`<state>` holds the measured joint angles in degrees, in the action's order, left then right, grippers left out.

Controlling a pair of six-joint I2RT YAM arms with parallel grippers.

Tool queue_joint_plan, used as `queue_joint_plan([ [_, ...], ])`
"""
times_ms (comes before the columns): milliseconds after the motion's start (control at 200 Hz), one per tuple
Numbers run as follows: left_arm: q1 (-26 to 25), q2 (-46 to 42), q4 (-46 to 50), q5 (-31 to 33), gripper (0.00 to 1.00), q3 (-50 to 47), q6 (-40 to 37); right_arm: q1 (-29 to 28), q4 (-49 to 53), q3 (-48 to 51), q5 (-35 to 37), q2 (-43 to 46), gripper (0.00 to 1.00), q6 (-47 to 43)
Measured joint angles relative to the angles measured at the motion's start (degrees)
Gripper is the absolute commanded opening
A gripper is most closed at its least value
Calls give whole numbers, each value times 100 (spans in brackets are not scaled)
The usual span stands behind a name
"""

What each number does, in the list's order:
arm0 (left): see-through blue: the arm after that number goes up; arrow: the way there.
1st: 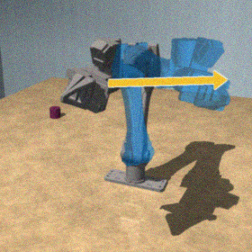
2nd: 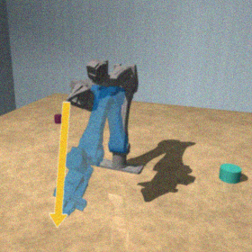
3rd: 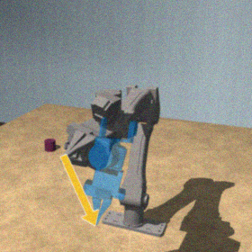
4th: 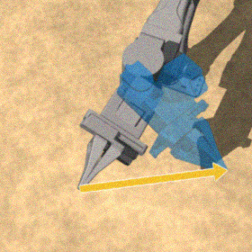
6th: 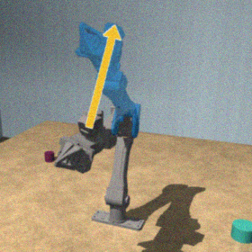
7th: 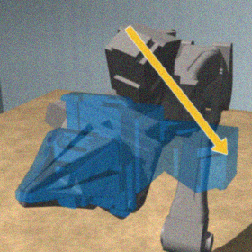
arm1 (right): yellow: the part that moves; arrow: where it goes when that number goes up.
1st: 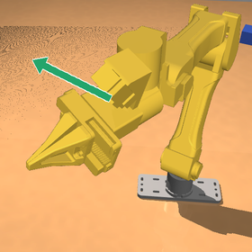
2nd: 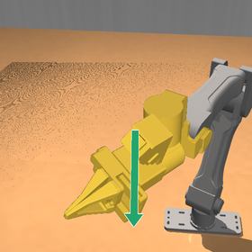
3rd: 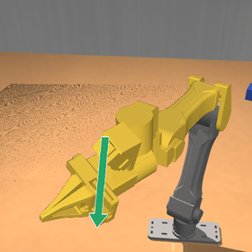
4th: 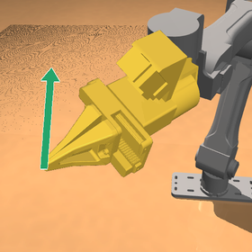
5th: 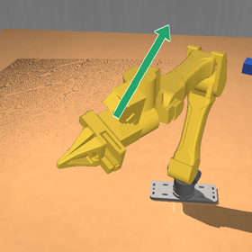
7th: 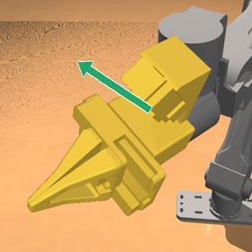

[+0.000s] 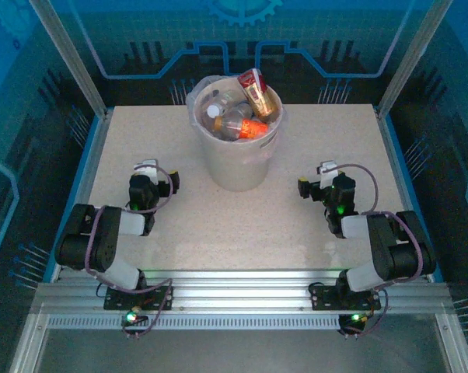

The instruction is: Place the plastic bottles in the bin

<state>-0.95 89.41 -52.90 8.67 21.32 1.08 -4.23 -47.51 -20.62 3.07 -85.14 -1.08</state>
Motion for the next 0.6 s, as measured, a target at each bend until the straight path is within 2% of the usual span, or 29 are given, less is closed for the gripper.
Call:
queue_joint_plan([
  [600, 0, 0, 33, -225, 99, 0, -20, 87, 271, -227, 361, -39, 100, 210],
])
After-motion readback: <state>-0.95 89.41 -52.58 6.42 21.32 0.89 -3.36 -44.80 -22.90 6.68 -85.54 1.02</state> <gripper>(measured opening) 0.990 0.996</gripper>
